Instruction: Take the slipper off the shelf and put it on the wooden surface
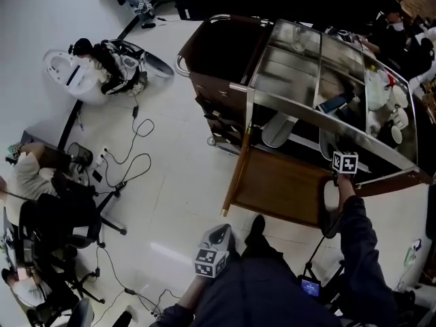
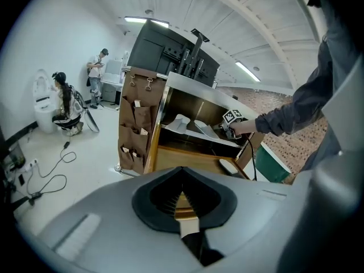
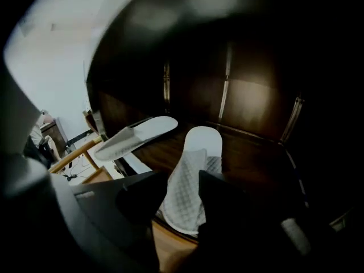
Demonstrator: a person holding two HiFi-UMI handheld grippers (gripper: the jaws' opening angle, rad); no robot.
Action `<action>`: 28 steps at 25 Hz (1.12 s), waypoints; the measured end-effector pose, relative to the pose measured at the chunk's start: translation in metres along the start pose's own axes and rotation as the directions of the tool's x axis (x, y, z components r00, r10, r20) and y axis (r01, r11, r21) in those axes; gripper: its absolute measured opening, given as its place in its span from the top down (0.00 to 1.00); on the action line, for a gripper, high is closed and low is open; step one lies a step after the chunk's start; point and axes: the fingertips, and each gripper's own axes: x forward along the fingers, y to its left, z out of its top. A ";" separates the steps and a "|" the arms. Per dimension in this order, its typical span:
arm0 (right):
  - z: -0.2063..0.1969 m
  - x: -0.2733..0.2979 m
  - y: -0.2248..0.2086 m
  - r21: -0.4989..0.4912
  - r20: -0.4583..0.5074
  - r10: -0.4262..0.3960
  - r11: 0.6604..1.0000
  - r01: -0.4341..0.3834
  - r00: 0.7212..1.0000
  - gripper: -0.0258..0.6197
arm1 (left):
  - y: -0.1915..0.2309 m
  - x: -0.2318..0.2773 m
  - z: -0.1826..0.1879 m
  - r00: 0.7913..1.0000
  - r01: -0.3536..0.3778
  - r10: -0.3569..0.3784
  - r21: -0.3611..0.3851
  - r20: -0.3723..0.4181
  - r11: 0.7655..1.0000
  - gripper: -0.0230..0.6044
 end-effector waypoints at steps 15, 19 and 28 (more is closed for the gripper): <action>0.005 0.035 -0.019 0.068 0.015 -0.035 0.997 0.034 0.999 0.95 | 0.024 0.004 -0.003 0.996 -0.083 0.084 -0.054 0.014 0.995 0.93; 0.022 0.023 -0.014 0.038 0.045 -0.041 0.999 0.039 0.998 0.96 | 0.023 0.001 -0.001 0.996 -0.085 0.086 -0.045 0.024 0.995 0.93; -0.017 0.057 -0.032 0.005 -0.103 -0.070 0.997 0.071 0.992 0.83 | 0.023 -0.013 -0.024 0.991 -0.125 0.122 -0.055 -0.046 0.991 0.93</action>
